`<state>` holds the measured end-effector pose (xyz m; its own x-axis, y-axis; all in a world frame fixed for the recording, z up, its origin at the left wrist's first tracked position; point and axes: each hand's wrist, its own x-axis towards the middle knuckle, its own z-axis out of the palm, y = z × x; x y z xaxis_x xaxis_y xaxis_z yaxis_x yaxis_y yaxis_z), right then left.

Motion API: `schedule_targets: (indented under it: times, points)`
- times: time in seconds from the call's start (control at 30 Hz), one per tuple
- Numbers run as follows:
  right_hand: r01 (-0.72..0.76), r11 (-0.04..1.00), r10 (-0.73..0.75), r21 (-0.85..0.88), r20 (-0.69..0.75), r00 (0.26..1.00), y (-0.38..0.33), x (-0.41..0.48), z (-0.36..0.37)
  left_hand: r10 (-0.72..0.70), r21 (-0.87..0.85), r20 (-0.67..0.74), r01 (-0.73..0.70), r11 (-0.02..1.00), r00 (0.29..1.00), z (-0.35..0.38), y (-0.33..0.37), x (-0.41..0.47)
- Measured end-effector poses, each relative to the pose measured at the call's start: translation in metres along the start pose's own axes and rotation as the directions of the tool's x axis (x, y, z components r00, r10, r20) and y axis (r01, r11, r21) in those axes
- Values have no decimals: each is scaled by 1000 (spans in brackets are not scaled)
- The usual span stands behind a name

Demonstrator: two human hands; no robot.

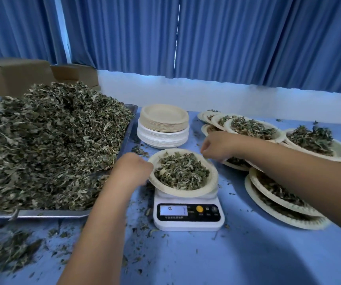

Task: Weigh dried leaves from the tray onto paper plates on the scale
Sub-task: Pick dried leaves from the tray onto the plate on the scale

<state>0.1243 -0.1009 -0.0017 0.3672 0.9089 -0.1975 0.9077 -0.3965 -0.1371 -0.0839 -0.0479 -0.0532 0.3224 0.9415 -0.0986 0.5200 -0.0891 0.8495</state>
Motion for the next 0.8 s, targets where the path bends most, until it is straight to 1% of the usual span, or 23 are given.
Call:
schedule_targets:
  times: [0.03, 0.1, 0.13, 0.2, 0.27, 0.33, 0.47, 0.53, 0.6, 0.63, 0.77, 0.8]
  points:
    - [4, 997, -5, 72, 13, 1000, 2, -3, 3, -6, -6, 15, 6, 1000, 1000, 2, 0, 0]
    - [-18, 988, 11, 156, 43, 999, 3, -7, 6, -14, -50, 4, 14, 999, 1000, 5, 1, -1]
    - [-25, 984, 15, 178, 58, 998, 3, -9, 7, -32, -94, -11, 31, 995, 999, 5, 2, -2]
    - [-35, 977, 18, 211, 78, 997, 3, -14, 7, -87, -235, -20, 80, 969, 996, 3, 4, -5]
    - [-35, 960, 23, 278, 48, 999, 7, -18, 4, -99, -354, -25, 84, 932, 995, 4, 7, -4]
    - [-20, 934, 30, 355, -24, 999, 15, -23, -3, -71, -456, -32, 48, 889, 997, 7, 12, -5]
    - [1, 892, 76, 452, -152, 986, 45, -33, -26, -15, -668, -15, 1, 744, 1000, 24, 34, -10]
    - [-8, 891, 112, 454, -202, 973, 65, -39, -43, 31, -739, -1, -22, 674, 1000, 37, 53, -10]
    - [-19, 893, 142, 450, -241, 960, 88, -41, -61, 101, -784, 20, -47, 619, 995, 52, 78, -7]
    - [-30, 892, 164, 450, -262, 951, 101, -42, -69, 130, -787, 26, -60, 614, 991, 61, 93, -4]
    - [-112, 867, 288, 485, -305, 908, 152, -40, -99, 177, -767, 37, -86, 636, 983, 101, 150, 9]
    - [-134, 863, 318, 487, -317, 894, 165, -38, -104, 182, -749, 34, -96, 656, 983, 111, 161, 15]
